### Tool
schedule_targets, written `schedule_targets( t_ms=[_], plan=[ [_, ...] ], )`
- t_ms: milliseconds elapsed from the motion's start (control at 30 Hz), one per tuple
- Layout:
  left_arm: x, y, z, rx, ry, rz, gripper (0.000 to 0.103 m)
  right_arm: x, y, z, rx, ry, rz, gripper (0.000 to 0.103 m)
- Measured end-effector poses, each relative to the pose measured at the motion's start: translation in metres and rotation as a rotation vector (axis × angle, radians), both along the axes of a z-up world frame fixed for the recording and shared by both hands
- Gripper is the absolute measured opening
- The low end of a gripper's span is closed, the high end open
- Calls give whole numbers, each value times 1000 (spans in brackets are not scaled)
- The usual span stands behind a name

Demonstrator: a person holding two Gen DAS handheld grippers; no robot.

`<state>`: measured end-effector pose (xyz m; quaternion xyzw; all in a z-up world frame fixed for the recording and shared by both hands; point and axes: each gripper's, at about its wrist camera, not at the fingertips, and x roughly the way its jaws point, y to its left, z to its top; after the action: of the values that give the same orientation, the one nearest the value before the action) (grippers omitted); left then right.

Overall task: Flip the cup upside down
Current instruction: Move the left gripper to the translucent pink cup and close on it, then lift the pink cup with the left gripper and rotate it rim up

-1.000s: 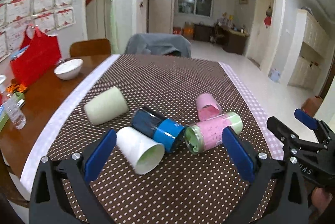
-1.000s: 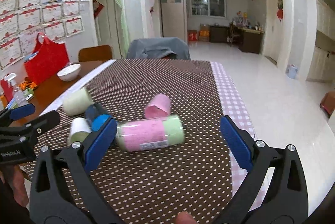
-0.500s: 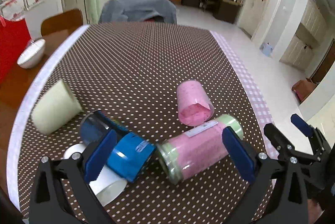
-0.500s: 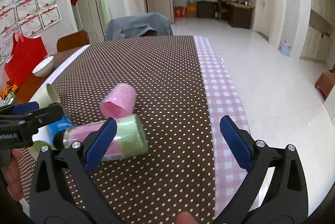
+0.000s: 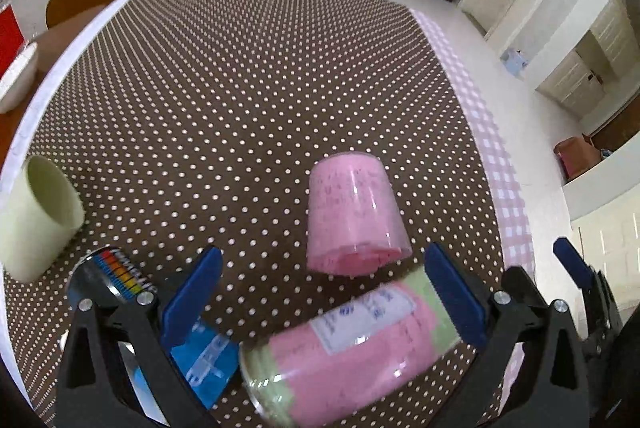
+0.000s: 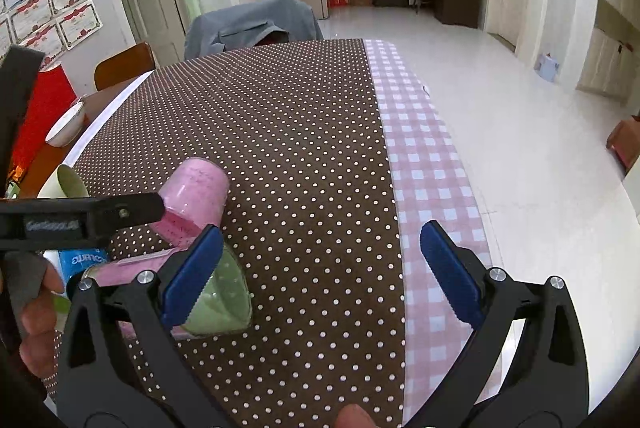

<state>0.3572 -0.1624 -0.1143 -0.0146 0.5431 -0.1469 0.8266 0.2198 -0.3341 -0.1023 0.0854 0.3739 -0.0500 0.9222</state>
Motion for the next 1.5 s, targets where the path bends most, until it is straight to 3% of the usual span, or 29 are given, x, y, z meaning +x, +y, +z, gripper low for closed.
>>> schedule_targets(
  t_ms=[600, 700, 767, 967, 1333, 1500],
  plan=[
    [64, -32, -53, -51, 210, 20, 99, 20, -16, -17, 73, 34, -11, 97],
    [77, -36, -64, -86, 266, 23, 90, 19, -15, -16, 73, 33, -10, 97],
    [82, -38, -62, -71, 251, 21, 66, 18, -15, -15, 70, 29, -11, 97],
    [94, -37, -57, -91, 252, 2, 66, 13, -11, -12, 65, 18, -12, 97],
    [92, -11, -23, -160, 173, -8, 65, -3, 2, 4, 45, -13, -7, 97],
    [48, 18, 0, -189, 100, -12, 65, -18, 11, 15, 24, -37, -4, 97]
  ],
)
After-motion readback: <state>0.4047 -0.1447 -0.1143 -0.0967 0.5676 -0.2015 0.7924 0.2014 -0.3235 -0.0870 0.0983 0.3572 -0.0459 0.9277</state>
